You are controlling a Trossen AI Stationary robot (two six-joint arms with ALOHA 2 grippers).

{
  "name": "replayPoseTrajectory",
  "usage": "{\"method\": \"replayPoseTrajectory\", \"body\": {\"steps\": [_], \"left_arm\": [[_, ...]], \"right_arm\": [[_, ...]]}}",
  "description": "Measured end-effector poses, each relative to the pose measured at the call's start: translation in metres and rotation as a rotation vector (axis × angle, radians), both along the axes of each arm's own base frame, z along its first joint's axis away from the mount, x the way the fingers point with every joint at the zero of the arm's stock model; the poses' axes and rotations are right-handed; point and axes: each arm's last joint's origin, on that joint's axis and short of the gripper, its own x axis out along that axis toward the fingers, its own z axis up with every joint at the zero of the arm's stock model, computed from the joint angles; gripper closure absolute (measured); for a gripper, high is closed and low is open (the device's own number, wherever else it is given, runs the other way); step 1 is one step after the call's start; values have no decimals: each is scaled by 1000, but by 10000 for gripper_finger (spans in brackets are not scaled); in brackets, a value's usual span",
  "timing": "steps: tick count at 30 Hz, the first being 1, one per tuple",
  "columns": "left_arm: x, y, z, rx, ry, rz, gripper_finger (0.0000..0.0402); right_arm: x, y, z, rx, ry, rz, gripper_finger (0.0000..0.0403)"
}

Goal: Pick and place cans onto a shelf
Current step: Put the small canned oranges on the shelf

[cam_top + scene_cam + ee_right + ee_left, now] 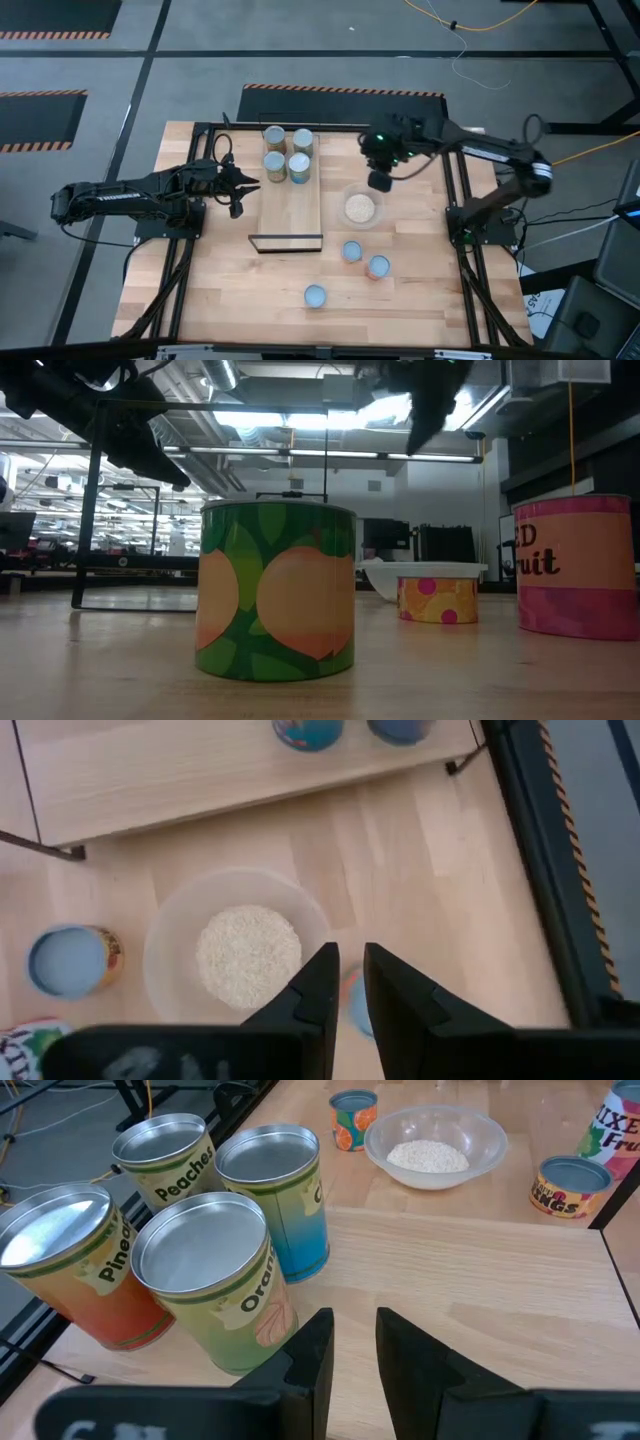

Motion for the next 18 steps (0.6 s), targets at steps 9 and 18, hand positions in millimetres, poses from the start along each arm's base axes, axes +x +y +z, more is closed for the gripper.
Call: {"method": "replayPoseTrajectory", "body": {"steps": [9, 18], "left_arm": [[0, 0, 0, 0, 0, 0, 331], [0, 0, 0, 0, 0, 0, 331]], "right_arm": [[-45, 14, -36, 12, -101, -32, 347], [-74, 5, -60, -76, -170, -5, 235]]}}
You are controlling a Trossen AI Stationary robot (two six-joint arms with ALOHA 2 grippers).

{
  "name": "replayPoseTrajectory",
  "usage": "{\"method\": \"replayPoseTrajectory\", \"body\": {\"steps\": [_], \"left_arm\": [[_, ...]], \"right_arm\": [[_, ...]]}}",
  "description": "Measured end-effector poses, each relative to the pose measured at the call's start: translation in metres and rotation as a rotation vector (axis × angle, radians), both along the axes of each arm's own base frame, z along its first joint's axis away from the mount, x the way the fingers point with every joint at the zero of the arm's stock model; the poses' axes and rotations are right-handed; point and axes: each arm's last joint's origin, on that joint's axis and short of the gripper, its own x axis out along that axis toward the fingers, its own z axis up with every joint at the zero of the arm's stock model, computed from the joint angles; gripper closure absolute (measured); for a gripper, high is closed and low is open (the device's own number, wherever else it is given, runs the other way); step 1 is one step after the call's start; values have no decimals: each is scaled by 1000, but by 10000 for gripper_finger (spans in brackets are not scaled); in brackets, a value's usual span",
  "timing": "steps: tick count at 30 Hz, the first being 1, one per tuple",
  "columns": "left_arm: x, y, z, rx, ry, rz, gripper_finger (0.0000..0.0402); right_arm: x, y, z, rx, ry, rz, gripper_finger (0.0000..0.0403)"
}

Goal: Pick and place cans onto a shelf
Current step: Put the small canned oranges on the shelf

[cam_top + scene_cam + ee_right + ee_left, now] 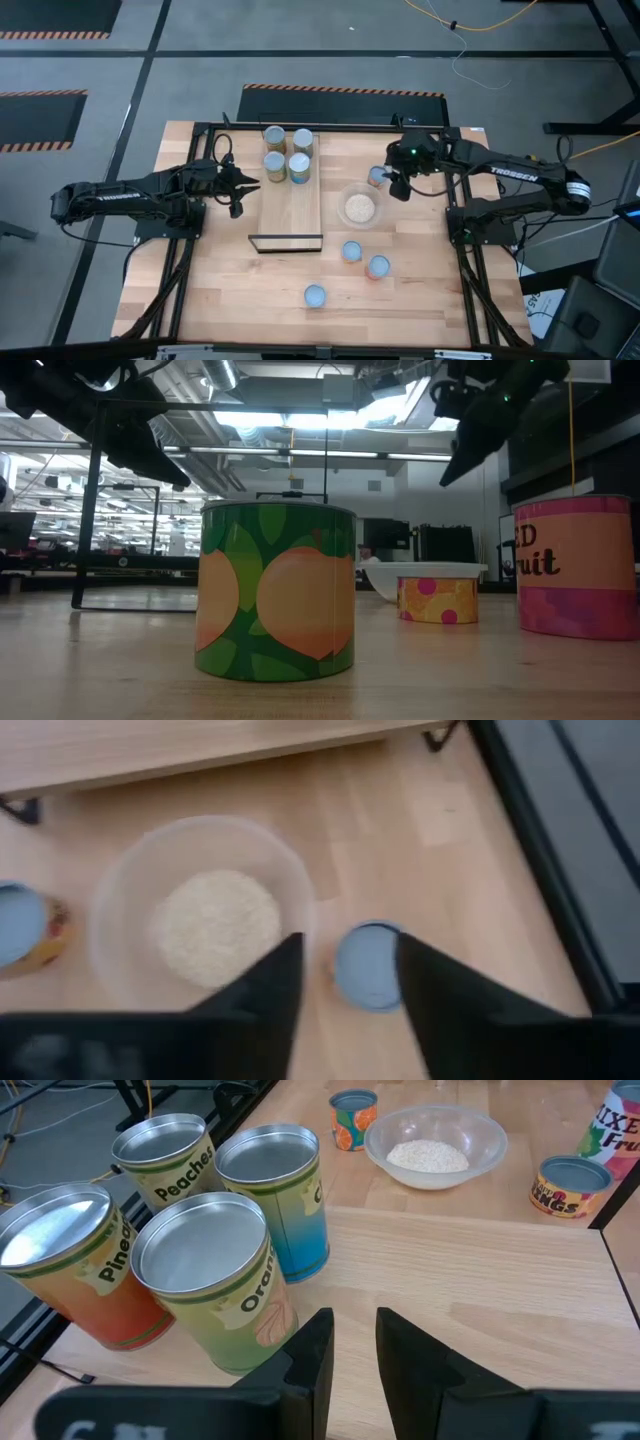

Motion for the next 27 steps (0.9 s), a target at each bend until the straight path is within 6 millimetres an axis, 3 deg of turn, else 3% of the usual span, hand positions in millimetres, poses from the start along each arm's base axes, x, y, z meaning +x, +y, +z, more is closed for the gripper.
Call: {"method": "replayPoseTrajectory", "body": {"steps": [5, 9, 14, 23, 27], "left_arm": [[0, 0, 0, 0, 0, 0, 331], [0, 0, 0, 0, 0, 0, 331], [0, 0, 0, 0, 0, 0, 331], [0, 0, 0, 0, 0, 0, 331], [0, 0, 0, 0, 0, 0, 331]], "right_arm": [[-9, -10, -14, -6, 20, -53, 111], [-13, -11, -35, 38, 50, -102, 55], [-16, -10, -58, -8, 73, -36, 41], [-20, -7, -83, -231, 180, 283, 41], [-17, -10, -89, -289, 149, 300, 41]]}}
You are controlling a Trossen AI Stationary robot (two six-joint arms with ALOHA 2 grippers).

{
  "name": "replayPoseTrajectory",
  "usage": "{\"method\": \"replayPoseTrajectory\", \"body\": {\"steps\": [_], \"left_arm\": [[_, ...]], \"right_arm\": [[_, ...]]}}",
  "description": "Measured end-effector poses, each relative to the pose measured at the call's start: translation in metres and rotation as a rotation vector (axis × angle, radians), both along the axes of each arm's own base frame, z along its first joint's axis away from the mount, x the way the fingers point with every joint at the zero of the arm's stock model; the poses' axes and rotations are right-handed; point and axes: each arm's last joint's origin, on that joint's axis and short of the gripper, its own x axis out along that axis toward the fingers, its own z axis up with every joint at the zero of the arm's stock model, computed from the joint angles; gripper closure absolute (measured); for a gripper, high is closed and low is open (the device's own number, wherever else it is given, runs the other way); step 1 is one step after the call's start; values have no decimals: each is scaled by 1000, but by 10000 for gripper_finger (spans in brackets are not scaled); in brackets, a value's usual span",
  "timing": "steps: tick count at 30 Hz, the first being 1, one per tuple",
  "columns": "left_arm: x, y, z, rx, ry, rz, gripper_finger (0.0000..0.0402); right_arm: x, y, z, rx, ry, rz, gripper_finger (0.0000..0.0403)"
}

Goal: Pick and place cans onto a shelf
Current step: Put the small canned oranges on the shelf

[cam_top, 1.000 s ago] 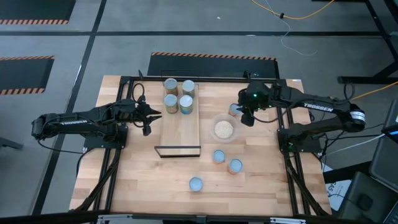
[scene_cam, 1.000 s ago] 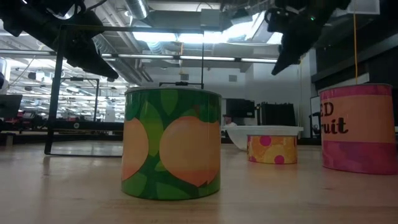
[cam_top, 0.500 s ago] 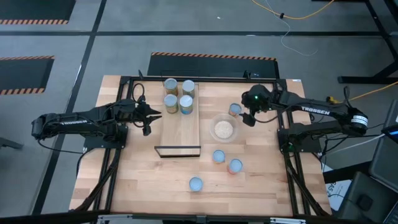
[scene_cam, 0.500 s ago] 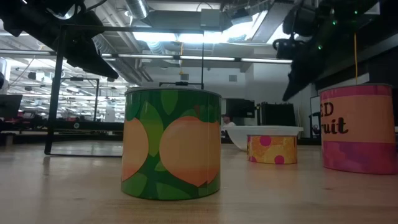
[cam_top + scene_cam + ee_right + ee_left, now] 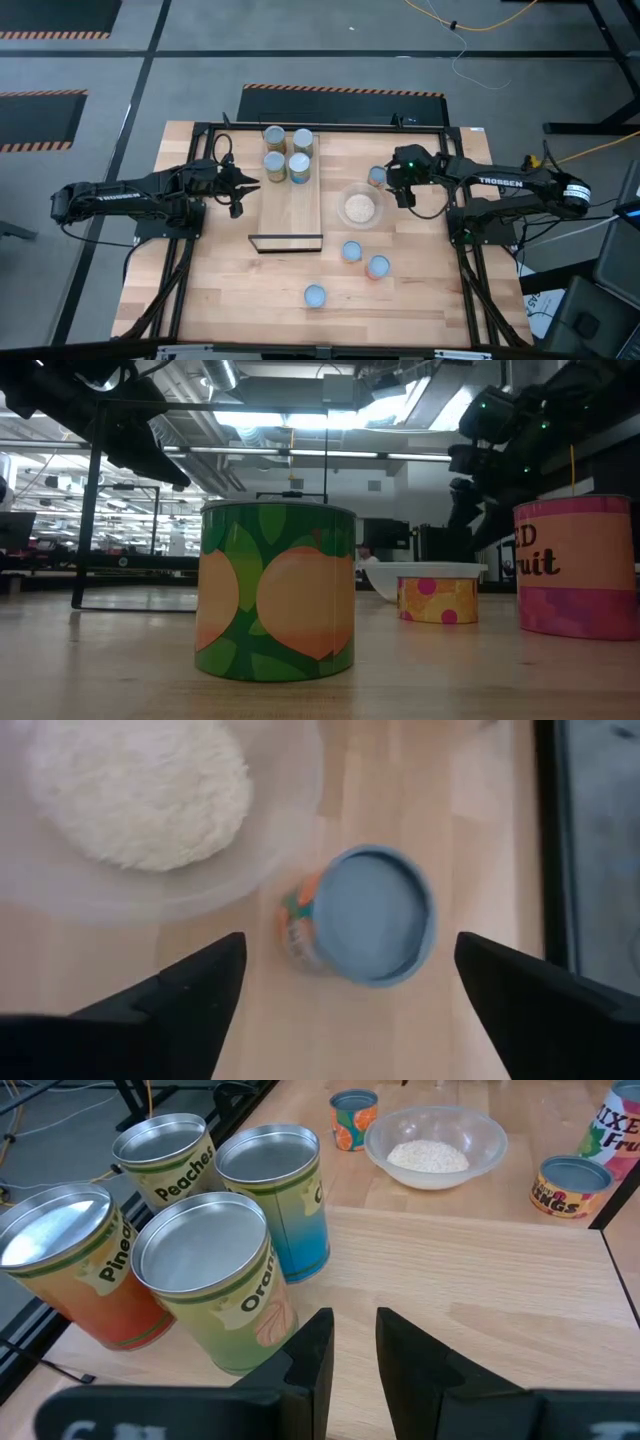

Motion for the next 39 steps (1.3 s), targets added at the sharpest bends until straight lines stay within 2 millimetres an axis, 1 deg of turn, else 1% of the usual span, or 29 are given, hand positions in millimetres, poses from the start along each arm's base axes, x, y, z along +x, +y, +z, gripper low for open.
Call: {"method": "replayPoseTrajectory", "body": {"steps": [4, 14, 18, 23, 27, 39], "left_arm": [[0, 0, 0, 0, 0, 0, 331], [0, 0, 0, 0, 0, 0, 331], [0, 0, 0, 0, 0, 0, 331], [0, 0, 0, 0, 0, 0, 331], [0, 0, 0, 0, 0, 0, 331], [0, 0, 0, 0, 0, 0, 331]], "right_arm": [[5, -3, -4, -11, -16, -5, 53], [11, -7, -28, 30, 111, -3, 109], [14, -8, -34, 18, 138, 21, 140], [16, -9, -35, 14, 140, 21, 190], [16, -9, -35, 15, 141, 21, 197], [15, -9, -36, 22, 145, 22, 198]]}}
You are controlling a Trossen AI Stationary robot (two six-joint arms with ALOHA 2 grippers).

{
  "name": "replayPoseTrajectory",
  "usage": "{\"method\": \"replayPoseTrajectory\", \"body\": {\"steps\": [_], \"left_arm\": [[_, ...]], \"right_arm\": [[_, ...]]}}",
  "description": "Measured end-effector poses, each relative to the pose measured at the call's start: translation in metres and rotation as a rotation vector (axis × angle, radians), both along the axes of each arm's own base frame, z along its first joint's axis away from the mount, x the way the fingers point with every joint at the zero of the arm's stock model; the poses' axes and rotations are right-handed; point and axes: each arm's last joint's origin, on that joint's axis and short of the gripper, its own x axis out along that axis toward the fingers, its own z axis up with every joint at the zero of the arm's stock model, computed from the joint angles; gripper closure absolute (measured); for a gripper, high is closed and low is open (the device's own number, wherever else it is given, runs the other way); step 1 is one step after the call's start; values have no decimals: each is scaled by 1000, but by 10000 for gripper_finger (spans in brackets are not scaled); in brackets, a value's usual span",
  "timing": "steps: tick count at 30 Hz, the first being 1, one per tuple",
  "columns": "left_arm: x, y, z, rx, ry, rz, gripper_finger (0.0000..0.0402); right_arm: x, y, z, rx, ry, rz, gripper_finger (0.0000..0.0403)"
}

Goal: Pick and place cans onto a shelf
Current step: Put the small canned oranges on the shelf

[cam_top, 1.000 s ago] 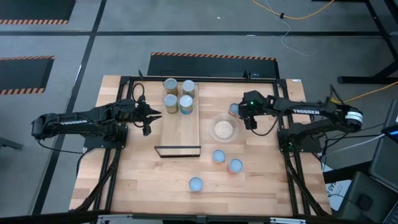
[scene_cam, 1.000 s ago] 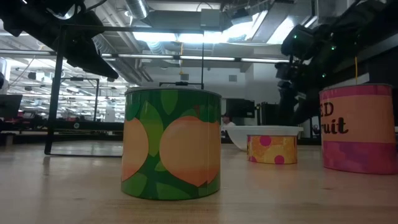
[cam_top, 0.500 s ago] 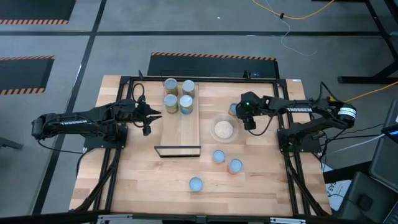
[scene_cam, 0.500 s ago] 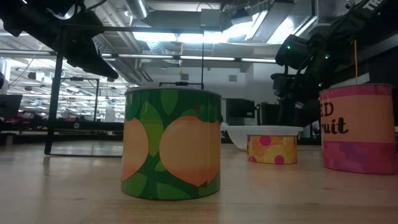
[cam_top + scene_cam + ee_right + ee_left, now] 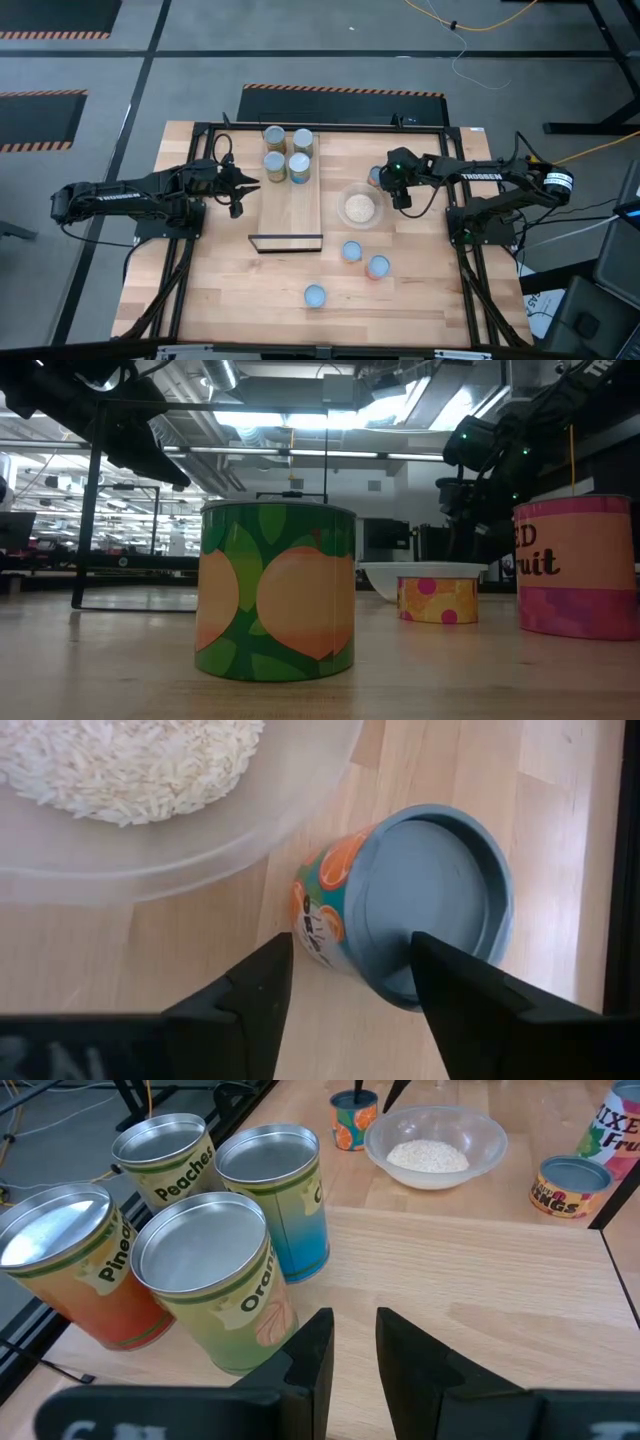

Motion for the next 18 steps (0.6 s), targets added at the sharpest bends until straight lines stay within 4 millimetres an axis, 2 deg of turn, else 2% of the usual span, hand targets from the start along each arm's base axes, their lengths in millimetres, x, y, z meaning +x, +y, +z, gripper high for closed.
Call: {"method": "replayPoseTrajectory", "body": {"steps": [18], "left_arm": [[0, 0, 0, 0, 0, 0, 331]], "right_arm": [[-1, -1, -1, 46, -36, -208, 198]]}}
